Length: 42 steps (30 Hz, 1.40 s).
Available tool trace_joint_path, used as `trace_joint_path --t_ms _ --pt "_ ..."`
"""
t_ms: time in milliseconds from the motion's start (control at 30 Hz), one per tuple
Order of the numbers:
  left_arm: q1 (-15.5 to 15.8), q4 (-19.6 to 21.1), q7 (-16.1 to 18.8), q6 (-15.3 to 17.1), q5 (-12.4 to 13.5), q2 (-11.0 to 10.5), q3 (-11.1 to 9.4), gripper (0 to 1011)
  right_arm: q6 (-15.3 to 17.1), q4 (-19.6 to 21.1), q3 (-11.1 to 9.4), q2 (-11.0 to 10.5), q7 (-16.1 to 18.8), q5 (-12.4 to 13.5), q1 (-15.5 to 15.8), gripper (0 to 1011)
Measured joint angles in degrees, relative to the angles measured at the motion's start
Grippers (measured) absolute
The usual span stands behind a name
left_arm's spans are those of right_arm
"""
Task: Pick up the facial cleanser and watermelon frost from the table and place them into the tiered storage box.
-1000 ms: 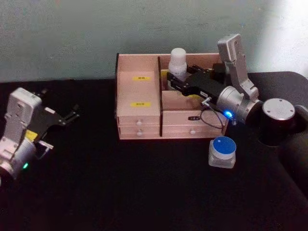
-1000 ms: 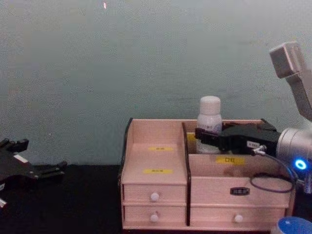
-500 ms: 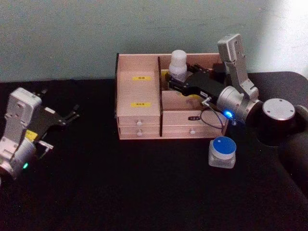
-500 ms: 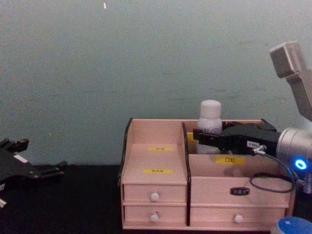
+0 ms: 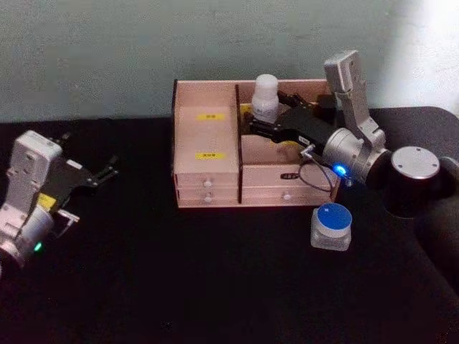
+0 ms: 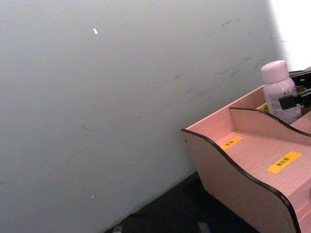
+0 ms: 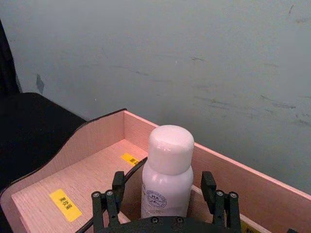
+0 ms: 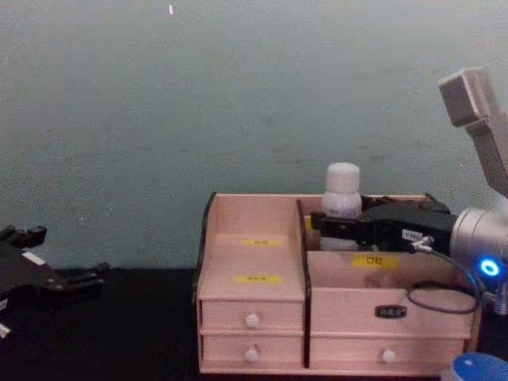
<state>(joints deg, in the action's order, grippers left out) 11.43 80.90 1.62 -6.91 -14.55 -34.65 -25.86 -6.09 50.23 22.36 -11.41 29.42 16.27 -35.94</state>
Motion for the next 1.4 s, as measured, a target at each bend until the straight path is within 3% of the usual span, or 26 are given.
trace_joint_path --t_ms 333,667,1000,1400 --pt "0.0 0.0 0.0 0.0 0.0 0.0 0.0 1001 -0.4 1.8 -0.1 -0.4 -0.5 -0.2 0.7 1000" --pt "0.0 0.0 0.0 0.0 0.0 0.0 0.0 1001 1.8 11.7 -1.4 -3.6 -0.7 0.8 5.4 1000" --pt "0.0 0.0 0.0 0.0 0.0 0.0 0.0 1001 6.8 27.8 -3.9 -11.7 0.2 5.0 15.3 1000" --pt "0.0 0.0 0.0 0.0 0.0 0.0 0.0 1001 11.6 41.7 -7.5 -20.8 0.2 10.2 26.8 1000"
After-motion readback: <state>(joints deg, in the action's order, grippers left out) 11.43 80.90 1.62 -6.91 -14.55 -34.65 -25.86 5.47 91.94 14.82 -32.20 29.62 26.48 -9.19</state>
